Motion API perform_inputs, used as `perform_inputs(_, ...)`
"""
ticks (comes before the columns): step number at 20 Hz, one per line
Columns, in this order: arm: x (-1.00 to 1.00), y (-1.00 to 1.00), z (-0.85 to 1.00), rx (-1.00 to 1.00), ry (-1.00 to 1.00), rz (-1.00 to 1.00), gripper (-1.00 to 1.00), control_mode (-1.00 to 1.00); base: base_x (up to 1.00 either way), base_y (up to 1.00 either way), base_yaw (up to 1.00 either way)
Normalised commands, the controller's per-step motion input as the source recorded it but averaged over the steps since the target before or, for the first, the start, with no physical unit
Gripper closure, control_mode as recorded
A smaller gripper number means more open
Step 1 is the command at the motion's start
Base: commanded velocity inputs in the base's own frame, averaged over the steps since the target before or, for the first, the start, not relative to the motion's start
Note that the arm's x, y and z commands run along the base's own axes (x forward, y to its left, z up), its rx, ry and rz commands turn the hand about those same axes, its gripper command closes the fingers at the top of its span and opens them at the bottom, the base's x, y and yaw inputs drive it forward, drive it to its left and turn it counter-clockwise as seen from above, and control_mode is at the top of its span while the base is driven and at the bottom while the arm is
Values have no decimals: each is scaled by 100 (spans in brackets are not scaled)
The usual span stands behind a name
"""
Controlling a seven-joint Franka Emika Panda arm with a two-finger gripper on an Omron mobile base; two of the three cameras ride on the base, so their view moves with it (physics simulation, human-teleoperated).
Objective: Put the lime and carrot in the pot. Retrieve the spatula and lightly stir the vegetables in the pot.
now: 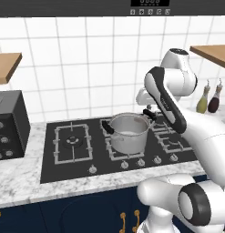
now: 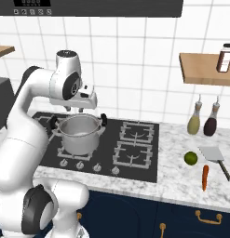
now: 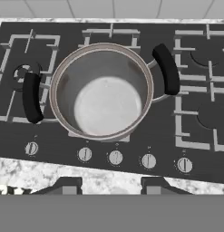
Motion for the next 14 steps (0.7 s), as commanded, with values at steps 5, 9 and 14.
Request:
perform_inputs(5,-34,0,0,0,-2,0,-100,-100,0,0,0)
perform_inputs(9,-68,-1,0,-2,-5,0,-100,-100,0,0,0)
perform_inputs(14,-73,-9,-3,-6,-1,0,-100,-100,0,0,0)
